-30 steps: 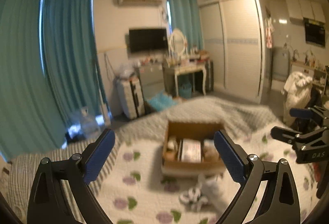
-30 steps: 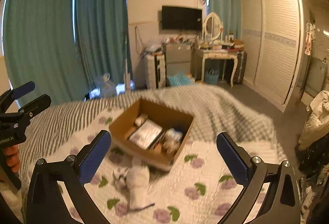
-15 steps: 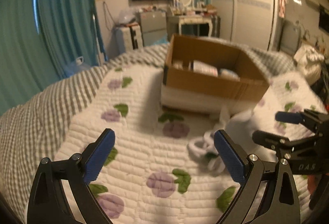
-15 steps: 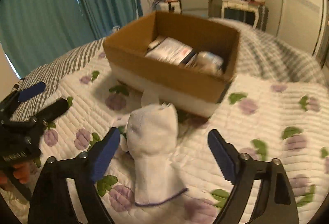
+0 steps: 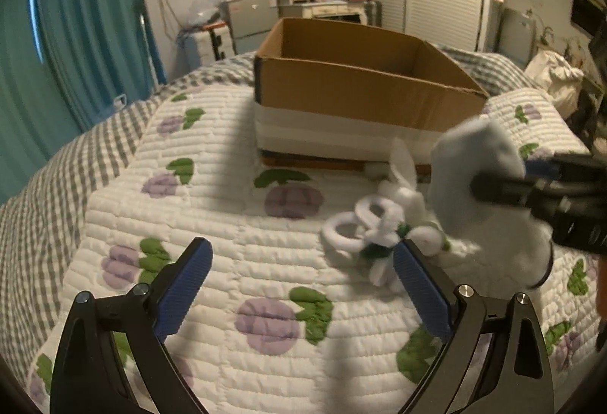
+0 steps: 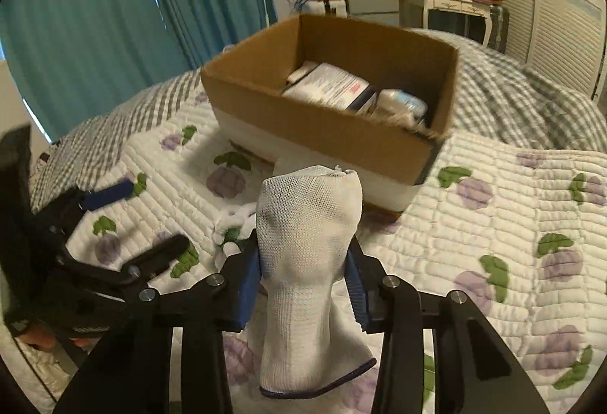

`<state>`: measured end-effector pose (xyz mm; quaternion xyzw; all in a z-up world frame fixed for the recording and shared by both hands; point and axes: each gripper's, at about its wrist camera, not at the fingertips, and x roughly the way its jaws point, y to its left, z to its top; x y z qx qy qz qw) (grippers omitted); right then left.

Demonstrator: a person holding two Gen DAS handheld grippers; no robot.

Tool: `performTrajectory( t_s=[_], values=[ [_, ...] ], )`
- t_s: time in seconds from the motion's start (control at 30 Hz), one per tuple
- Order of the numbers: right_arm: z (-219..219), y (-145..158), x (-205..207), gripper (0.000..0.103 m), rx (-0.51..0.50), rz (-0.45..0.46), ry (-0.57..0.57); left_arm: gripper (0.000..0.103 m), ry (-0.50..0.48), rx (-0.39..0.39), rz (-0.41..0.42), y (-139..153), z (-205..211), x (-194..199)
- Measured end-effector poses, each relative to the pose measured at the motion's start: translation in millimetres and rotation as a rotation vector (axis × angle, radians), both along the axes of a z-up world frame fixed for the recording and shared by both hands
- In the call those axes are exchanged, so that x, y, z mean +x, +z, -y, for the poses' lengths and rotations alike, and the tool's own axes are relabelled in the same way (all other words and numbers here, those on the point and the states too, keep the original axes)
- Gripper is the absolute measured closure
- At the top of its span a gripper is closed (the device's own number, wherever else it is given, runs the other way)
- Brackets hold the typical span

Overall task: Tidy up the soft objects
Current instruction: 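Grasp the white sock with the right tool while the left tool reaches the plush toy, then lift the plush toy with the left tool while the right tool carries the sock into the box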

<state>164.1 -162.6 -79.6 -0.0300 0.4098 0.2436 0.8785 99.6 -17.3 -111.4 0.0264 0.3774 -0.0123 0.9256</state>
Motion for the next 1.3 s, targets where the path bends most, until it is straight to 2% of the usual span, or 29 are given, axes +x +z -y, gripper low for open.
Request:
performTrajectory(
  t_s=[0.17, 0.3, 0.37, 0.4, 0.5, 0.67, 0.7, 0.77, 0.83, 1.07, 1.3],
  values=[
    [20, 21, -3, 0.063, 0.009, 0.038, -0.043, 0.006, -0.040, -0.025, -0.020, 0, 16, -2],
    [40, 27, 1, 0.063, 0.015, 0.048, -0.087, 0.008, -0.063, -0.041, -0.066, -10, 33, 7],
    [47, 25, 3, 0.063, 0.018, 0.048, -0.103, 0.022, -0.068, -0.045, -0.097, -17, 40, 15],
    [51, 24, 4, 0.063, 0.019, 0.049, -0.111, 0.033, -0.067, -0.046, -0.113, -21, 41, 20],
    [59, 17, 8, 0.063, 0.032, 0.041, -0.118, 0.035, -0.058, -0.047, -0.140, -30, 43, 35],
    [64, 6, 12, 0.063, 0.040, 0.024, -0.127, 0.053, -0.092, -0.032, -0.149, -36, 46, 45],
    [65, 3, 13, 0.063, 0.043, 0.017, -0.127, 0.066, -0.104, -0.040, -0.150, -36, 45, 44],
    [66, 1, 13, 0.063, 0.043, 0.013, -0.130, 0.068, -0.105, -0.045, -0.149, -34, 41, 41],
    [68, 3, 10, 0.063, 0.045, 0.016, -0.134, 0.071, -0.100, -0.053, -0.143, -29, 38, 34],
    [67, 27, -10, 0.063, 0.039, 0.064, -0.139, 0.072, -0.088, -0.060, -0.089, 9, 30, 1],
    [65, 77, -40, 0.063, 0.025, 0.160, -0.133, 0.072, -0.090, -0.070, 0.023, 67, 24, -23]
  ],
)
